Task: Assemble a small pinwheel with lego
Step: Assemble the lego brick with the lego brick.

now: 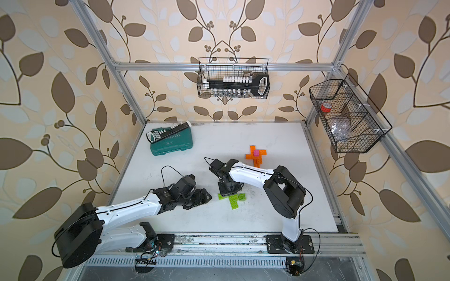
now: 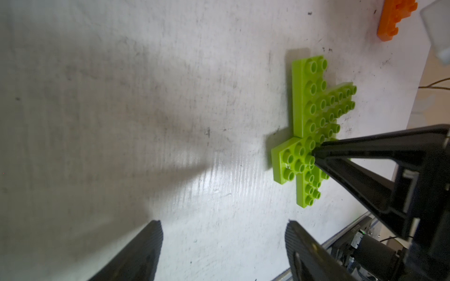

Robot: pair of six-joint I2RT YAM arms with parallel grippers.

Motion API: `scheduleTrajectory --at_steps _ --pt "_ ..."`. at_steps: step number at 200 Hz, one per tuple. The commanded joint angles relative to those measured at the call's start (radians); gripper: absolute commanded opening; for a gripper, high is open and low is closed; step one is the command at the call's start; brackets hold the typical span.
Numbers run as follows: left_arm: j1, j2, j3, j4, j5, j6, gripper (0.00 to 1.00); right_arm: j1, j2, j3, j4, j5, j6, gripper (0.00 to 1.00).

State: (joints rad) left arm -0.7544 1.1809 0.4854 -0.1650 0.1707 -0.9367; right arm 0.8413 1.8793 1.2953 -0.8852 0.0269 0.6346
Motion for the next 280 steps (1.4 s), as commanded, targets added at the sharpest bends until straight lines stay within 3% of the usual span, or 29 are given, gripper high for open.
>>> scheduleTrajectory --at_steps 1,49,79,117,134,161,191,233,280 --pt "-0.011 -0.026 0.035 -0.021 -0.03 0.026 0.81 -0.001 -0.019 0.015 -0.048 -0.012 -0.001 0.13" --pt "-0.011 -0.033 0.043 -0.044 -0.041 0.033 0.82 -0.002 -0.063 0.011 -0.042 -0.027 0.002 0.15" --pt "-0.018 -0.018 0.106 -0.126 -0.071 0.1 0.81 -0.003 -0.153 -0.02 -0.021 -0.014 0.005 0.2" --pt "-0.146 0.096 0.297 -0.274 -0.194 0.247 0.79 -0.061 -0.326 -0.137 0.013 0.008 0.016 0.26" --pt "-0.202 0.178 0.39 -0.293 -0.186 0.324 0.77 -0.13 -0.424 -0.216 0.031 -0.024 0.015 0.25" --pt "-0.258 0.342 0.536 -0.304 -0.084 0.477 0.75 -0.335 -0.582 -0.339 0.051 -0.131 -0.015 0.26" --pt "-0.279 0.54 0.744 -0.39 0.001 0.656 0.76 -0.561 -0.723 -0.431 0.058 -0.327 -0.068 0.26" --pt "-0.287 0.727 0.982 -0.509 0.004 0.84 0.75 -0.833 -0.853 -0.466 0.022 -0.542 -0.118 0.24" --pt "-0.287 0.833 1.116 -0.602 -0.009 0.965 0.73 -0.972 -0.887 -0.44 -0.057 -0.612 -0.194 0.24"
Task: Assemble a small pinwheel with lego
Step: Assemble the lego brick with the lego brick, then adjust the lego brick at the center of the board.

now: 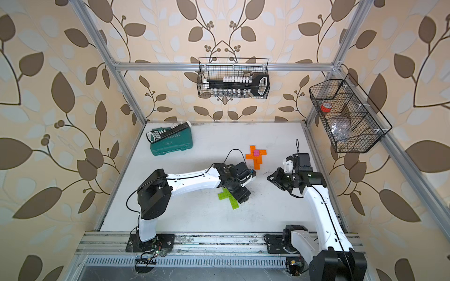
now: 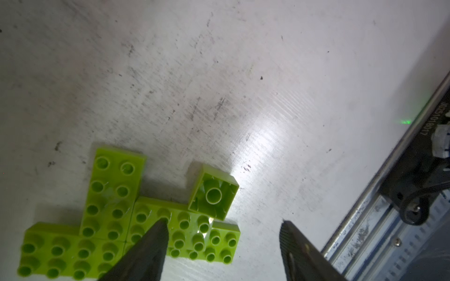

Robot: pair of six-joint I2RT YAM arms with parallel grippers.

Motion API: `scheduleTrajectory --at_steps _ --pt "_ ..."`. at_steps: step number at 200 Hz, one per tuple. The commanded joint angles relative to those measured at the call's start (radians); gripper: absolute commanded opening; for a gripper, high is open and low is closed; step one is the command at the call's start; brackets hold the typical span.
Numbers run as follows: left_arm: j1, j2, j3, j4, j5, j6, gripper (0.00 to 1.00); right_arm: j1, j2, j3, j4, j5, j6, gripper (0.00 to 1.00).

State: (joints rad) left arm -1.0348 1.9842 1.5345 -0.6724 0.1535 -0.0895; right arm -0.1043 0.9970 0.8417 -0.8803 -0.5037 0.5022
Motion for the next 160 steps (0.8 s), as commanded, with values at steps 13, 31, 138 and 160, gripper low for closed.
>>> scheduleTrajectory --at_steps 13,31,138,160 --pt "-0.008 0.051 0.093 -0.115 0.017 0.141 0.72 -0.028 -0.007 0.012 -0.064 -0.084 -0.063 0.23" --pt "-0.01 0.081 0.127 -0.141 0.018 0.165 0.71 -0.029 -0.009 0.009 -0.06 -0.09 -0.06 0.23" --pt "-0.042 0.205 0.248 -0.199 -0.08 0.215 0.62 -0.032 -0.011 0.01 -0.062 -0.088 -0.068 0.21" --pt "-0.044 0.214 0.255 -0.21 -0.092 0.225 0.57 -0.031 -0.008 0.011 -0.063 -0.09 -0.069 0.2"
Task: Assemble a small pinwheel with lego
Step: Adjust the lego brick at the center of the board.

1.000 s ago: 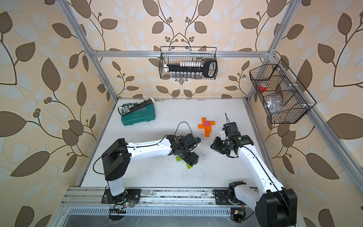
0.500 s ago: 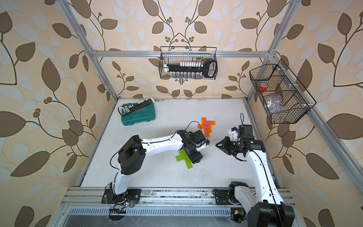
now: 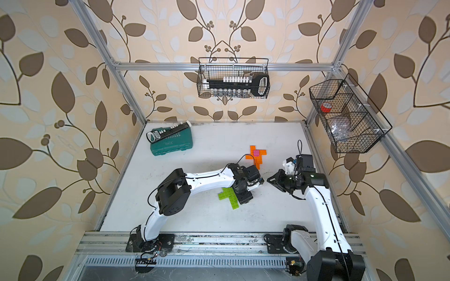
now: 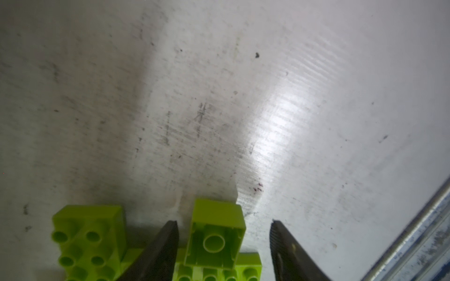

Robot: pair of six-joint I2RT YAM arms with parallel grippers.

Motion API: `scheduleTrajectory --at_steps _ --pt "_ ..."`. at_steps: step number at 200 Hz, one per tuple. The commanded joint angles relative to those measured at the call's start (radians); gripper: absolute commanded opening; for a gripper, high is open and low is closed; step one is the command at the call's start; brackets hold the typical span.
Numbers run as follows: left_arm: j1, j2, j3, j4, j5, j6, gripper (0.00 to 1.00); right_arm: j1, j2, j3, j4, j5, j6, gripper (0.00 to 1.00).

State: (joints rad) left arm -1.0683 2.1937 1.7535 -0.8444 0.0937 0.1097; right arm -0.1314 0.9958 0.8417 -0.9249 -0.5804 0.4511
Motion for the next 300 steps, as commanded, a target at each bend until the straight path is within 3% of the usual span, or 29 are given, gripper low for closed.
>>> scheduleTrajectory --at_steps 1,140,175,198,218,237,272,300 --pt "-0.01 0.004 0.036 -0.038 -0.032 0.026 0.57 -0.004 -0.007 0.011 -0.018 -0.013 -0.018 0.2" --pt "-0.011 0.007 0.047 -0.067 -0.03 0.034 0.25 -0.004 -0.013 -0.003 -0.011 0.012 -0.011 0.2" --pt "-0.01 -0.054 0.054 -0.065 -0.014 -0.004 0.24 -0.004 -0.039 0.0 -0.027 0.079 0.017 0.31" --pt "0.001 -0.154 0.014 -0.007 -0.016 -0.04 0.16 -0.004 -0.071 0.019 -0.048 0.153 0.035 0.42" --pt "0.024 -0.245 -0.013 0.038 -0.064 -0.094 0.0 0.005 -0.093 0.03 -0.02 0.111 0.032 0.62" --pt "0.061 -0.348 -0.058 0.113 -0.052 -0.137 0.0 0.056 -0.094 0.051 0.012 0.082 0.048 0.76" --pt "0.145 -0.573 -0.236 0.35 0.015 -0.193 0.0 0.249 -0.062 0.128 0.083 0.114 0.115 0.79" --pt "0.165 -0.743 -0.44 0.553 0.036 -0.095 0.0 0.335 -0.045 0.185 0.184 0.094 0.17 0.8"
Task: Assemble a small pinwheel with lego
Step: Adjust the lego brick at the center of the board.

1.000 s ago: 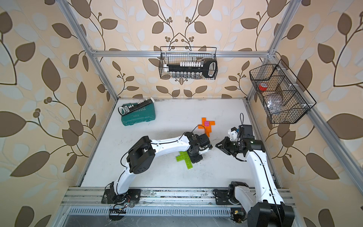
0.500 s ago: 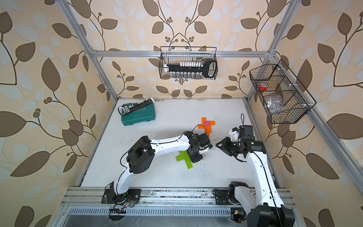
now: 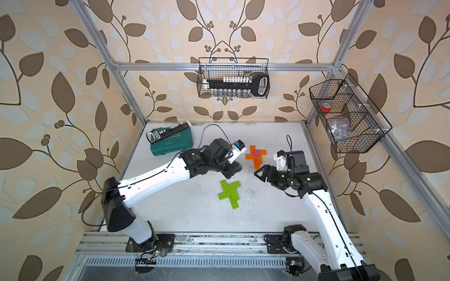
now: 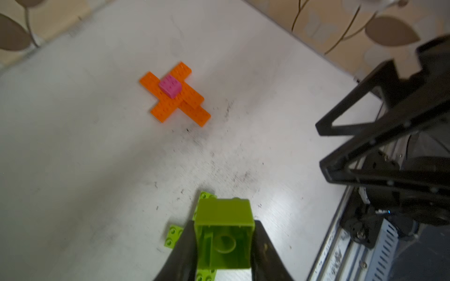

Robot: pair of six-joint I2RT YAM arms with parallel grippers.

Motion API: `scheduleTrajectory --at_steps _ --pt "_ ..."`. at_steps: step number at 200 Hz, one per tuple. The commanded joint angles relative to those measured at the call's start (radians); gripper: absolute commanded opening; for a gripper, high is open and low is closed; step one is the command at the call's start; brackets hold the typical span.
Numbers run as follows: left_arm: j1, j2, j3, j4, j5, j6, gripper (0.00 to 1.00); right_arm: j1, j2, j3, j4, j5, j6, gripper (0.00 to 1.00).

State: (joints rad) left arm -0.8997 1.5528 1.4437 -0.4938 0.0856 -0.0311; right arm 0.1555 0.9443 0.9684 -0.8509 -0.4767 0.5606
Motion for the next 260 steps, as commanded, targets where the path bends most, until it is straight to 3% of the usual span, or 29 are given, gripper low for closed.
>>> scheduleTrajectory --at_steps 1,29,44,68,94,118,172,220,260 --pt "-0.004 -0.121 -0.137 0.209 0.041 0.045 0.0 0.05 0.007 0.06 0.114 -0.012 0.062 0.8" --pt "0.0 -0.278 -0.315 0.391 -0.024 0.08 0.0 0.062 0.012 0.074 0.237 -0.124 0.12 0.82" --pt "0.038 -0.329 -0.374 0.461 0.033 0.087 0.0 0.066 0.021 0.069 0.292 -0.185 0.158 0.82" --pt "0.112 -0.398 -0.451 0.606 0.163 0.096 0.0 0.095 0.037 0.081 0.355 -0.249 0.209 0.82" --pt "0.2 -0.468 -0.588 0.933 0.388 0.151 0.0 0.154 0.042 0.127 0.381 -0.244 0.234 0.82" --pt "0.288 -0.469 -0.639 1.195 0.6 0.125 0.0 0.214 0.045 0.148 0.484 -0.268 0.296 0.83" --pt "0.324 -0.423 -0.543 1.242 0.799 0.161 0.0 0.334 0.096 0.21 0.609 -0.295 0.381 0.79" --pt "0.324 -0.413 -0.516 1.231 0.852 0.168 0.0 0.362 0.111 0.197 0.754 -0.319 0.49 0.7" --pt "0.323 -0.409 -0.501 1.201 0.865 0.186 0.0 0.372 0.131 0.197 0.79 -0.336 0.551 0.54"
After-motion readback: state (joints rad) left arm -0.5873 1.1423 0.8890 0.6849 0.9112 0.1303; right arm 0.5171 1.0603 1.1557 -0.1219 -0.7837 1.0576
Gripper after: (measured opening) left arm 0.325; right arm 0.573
